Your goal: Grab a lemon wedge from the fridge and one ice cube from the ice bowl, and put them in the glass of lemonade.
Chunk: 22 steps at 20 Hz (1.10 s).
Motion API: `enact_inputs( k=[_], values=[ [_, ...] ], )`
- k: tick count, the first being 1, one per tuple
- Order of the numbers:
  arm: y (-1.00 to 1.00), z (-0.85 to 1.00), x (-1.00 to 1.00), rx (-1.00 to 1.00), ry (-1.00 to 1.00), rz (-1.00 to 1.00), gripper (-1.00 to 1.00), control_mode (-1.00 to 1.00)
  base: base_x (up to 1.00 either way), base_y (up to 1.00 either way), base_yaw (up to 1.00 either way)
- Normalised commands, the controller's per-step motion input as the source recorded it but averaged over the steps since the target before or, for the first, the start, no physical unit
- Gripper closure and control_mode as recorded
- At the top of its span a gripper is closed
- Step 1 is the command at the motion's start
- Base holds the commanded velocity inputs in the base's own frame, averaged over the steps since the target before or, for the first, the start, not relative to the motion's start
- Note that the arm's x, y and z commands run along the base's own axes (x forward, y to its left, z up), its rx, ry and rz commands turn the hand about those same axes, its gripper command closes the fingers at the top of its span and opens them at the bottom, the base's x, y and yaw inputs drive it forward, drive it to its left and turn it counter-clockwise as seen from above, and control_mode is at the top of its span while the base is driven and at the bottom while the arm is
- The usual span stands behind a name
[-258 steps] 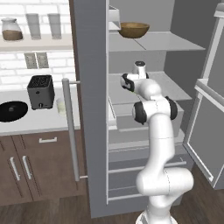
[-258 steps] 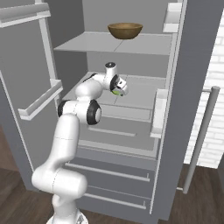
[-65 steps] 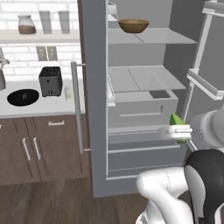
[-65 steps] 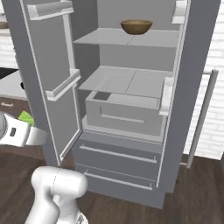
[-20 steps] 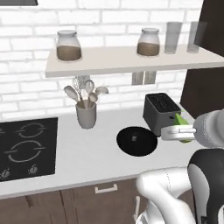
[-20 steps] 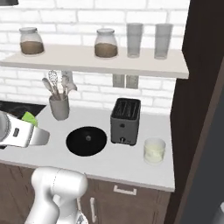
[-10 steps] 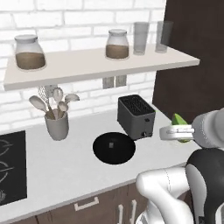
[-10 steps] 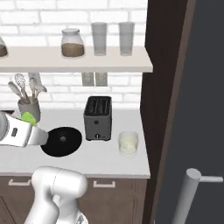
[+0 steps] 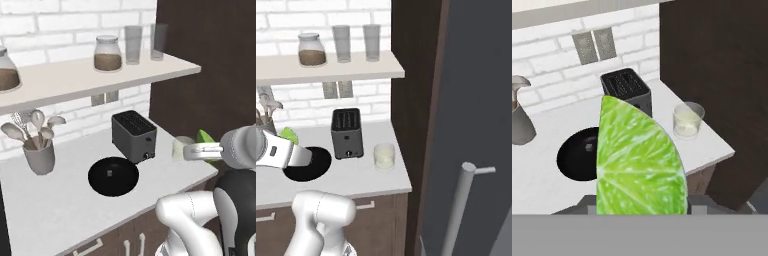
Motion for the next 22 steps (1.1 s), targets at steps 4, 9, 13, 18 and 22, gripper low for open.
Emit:
enact_inputs(
  k=[4, 9, 13, 18, 22],
  values=[
    [0.0, 0.0, 0.0, 0.0, 0.0, 0.0, 1.0, 1.0, 0.16, -0.67, -0.51],
    [0.0, 0.0, 0.0, 0.0, 0.0, 0.0, 1.0, 1.0, -0.29, -0.39, -0.37],
    [0.0, 0.0, 0.0, 0.0, 0.0, 0.0, 1.0, 1.0, 0.44, -0.02, -0.16],
    [0.0, 0.0, 0.0, 0.0, 0.0, 0.0, 1.0, 1.0, 1.0, 0.0, -0.14],
    [0.0, 0.0, 0.0, 0.0, 0.0, 0.0, 1.0, 1.0, 0.34, -0.1, -0.08]
  ],
)
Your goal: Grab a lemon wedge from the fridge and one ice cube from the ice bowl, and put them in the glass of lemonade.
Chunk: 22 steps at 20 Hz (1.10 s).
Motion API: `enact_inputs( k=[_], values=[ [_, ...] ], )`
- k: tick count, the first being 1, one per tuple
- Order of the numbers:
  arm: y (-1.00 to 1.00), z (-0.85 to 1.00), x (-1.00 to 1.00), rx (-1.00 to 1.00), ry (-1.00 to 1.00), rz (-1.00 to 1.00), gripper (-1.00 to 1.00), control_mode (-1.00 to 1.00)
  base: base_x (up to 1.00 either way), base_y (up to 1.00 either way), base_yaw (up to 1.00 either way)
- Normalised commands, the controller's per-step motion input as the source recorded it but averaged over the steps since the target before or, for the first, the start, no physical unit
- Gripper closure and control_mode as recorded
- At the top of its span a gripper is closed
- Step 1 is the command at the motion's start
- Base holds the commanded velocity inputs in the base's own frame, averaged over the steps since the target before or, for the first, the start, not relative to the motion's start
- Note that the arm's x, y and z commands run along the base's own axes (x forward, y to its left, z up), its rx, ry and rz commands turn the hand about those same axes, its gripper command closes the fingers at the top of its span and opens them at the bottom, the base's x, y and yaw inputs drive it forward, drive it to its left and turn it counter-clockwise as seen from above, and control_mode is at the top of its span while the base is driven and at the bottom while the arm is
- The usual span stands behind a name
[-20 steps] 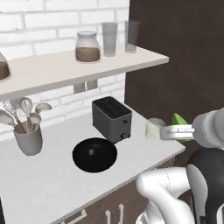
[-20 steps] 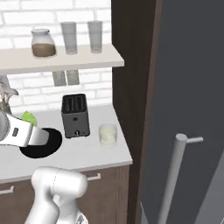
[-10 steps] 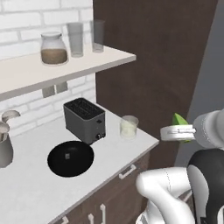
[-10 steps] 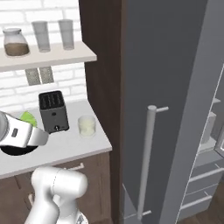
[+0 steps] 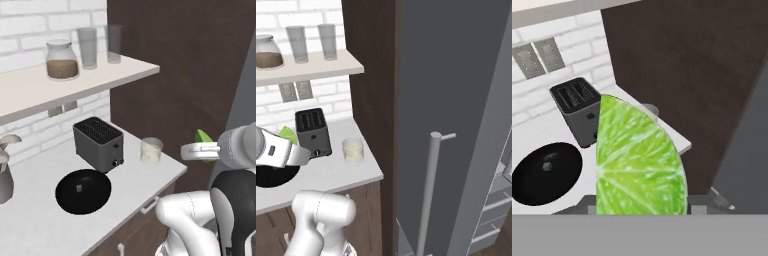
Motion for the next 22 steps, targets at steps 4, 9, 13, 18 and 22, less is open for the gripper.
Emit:
enact_inputs(
  k=[4, 9, 13, 18, 22],
  values=[
    [0.0, 0.0, 0.0, 0.0, 0.0, 0.0, 1.0, 1.0, 0.0, 0.0, 0.0],
    [0.0, 0.0, 0.0, 0.0, 0.0, 0.0, 1.0, 1.0, 0.05, 0.0, 0.0],
    [0.0, -0.1, 0.65, 0.0, 0.63, -0.01, 1.0, -1.0, 0.0, 0.0, 0.0],
    [0.0, -0.39, 0.89, 0.0, 0.54, 0.0, 1.0, -1.0, 0.0, 0.0, 0.0],
    [0.0, -0.49, 0.72, 0.0, 0.03, -0.01, 1.0, -1.0, 0.0, 0.0, 0.0]
  ],
)
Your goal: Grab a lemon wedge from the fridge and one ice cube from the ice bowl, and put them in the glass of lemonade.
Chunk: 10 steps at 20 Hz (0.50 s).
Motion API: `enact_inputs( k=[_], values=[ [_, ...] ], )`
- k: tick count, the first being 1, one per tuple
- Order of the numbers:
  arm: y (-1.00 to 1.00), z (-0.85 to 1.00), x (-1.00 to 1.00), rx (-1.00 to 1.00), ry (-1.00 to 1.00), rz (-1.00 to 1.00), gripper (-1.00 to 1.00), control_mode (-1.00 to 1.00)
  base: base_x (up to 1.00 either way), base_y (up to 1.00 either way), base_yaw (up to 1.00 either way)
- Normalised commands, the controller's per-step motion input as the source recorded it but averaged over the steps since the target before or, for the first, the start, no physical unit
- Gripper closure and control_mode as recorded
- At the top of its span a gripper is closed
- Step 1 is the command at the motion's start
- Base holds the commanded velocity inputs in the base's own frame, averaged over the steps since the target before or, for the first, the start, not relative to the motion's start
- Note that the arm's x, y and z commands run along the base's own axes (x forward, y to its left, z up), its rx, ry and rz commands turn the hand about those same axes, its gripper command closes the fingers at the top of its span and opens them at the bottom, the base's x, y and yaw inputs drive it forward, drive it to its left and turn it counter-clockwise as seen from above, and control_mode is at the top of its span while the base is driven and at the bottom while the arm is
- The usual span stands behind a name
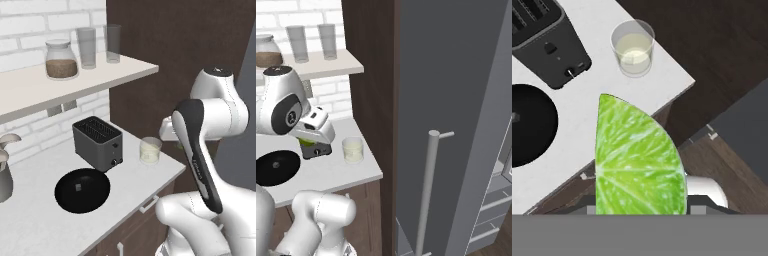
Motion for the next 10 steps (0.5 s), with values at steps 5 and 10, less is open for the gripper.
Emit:
enact_inputs(
  k=[5, 10],
  values=[
    [0.0, -0.72, 1.0, 0.0, 0.01, -0.07, 1.0, -1.0, 0.0, 0.0, 0.0],
    [0.0, -0.67, 1.0, 0.0, 0.07, -0.08, 1.0, -1.0, 0.0, 0.0, 0.0]
  ],
)
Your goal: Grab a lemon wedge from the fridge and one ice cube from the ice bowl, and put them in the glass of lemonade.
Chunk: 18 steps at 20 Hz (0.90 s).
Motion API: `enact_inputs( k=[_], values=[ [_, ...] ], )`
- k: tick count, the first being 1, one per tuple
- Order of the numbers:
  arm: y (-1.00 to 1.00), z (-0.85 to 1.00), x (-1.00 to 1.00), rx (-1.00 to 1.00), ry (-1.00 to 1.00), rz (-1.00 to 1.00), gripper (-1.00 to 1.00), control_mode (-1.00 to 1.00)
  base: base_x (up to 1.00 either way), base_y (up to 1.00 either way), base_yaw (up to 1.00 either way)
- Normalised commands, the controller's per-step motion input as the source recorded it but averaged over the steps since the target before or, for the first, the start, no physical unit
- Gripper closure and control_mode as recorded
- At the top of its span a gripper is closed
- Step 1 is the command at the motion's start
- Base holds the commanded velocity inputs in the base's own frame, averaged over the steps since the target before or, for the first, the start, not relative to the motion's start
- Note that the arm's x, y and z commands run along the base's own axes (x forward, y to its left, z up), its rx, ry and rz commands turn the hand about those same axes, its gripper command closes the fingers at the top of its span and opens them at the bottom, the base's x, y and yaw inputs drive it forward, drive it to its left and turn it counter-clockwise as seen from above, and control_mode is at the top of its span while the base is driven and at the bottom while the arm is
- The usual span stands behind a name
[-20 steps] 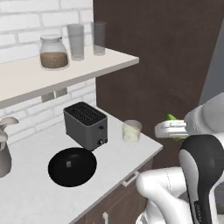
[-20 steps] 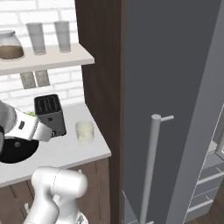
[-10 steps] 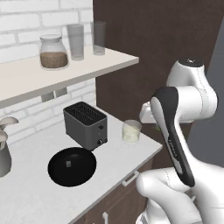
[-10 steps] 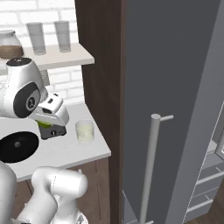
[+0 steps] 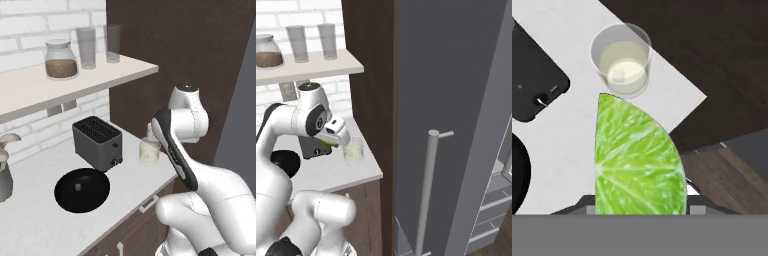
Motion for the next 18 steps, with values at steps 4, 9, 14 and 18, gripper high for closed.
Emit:
enact_inputs(
  k=[4, 9, 14, 18],
  values=[
    [0.0, -0.36, 1.0, 0.0, 0.15, 0.0, 1.0, -1.0, 0.0, 0.0, 0.0],
    [0.0, 0.01, 0.72, 0.0, 0.06, 0.0, 1.0, -1.0, 0.0, 0.0, 0.0],
    [0.0, -0.25, 0.58, 0.0, 0.04, 0.0, 1.0, -1.0, 0.0, 0.0, 0.0],
    [0.0, -0.7, 0.5, 0.0, 0.02, 0.0, 1.0, -1.0, 0.0, 0.0, 0.0]
  ],
)
